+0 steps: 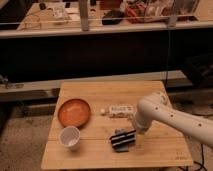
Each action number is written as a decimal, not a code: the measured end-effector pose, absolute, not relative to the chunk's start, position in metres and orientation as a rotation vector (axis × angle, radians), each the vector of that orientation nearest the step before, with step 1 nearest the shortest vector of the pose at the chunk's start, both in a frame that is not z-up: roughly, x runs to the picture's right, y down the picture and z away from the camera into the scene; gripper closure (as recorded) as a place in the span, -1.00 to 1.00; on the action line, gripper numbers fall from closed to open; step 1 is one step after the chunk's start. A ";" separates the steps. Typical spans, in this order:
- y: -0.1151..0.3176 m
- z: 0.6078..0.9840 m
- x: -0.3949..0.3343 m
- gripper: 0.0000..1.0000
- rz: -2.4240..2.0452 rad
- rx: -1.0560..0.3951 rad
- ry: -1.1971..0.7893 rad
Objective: Place the eraser on the white sponge
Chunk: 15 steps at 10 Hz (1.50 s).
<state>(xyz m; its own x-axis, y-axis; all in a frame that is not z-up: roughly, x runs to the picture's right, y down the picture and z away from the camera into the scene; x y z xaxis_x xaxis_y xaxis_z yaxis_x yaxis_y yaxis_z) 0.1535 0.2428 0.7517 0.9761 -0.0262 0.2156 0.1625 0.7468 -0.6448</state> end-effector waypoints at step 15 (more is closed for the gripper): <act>0.242 0.749 0.153 -0.60 -0.126 -0.713 -0.176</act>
<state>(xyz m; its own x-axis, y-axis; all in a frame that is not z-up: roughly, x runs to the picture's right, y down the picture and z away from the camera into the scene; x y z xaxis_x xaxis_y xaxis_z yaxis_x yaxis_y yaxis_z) 0.1527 0.2417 0.7494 0.9776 -0.0551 0.2033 0.1750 0.7495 -0.6384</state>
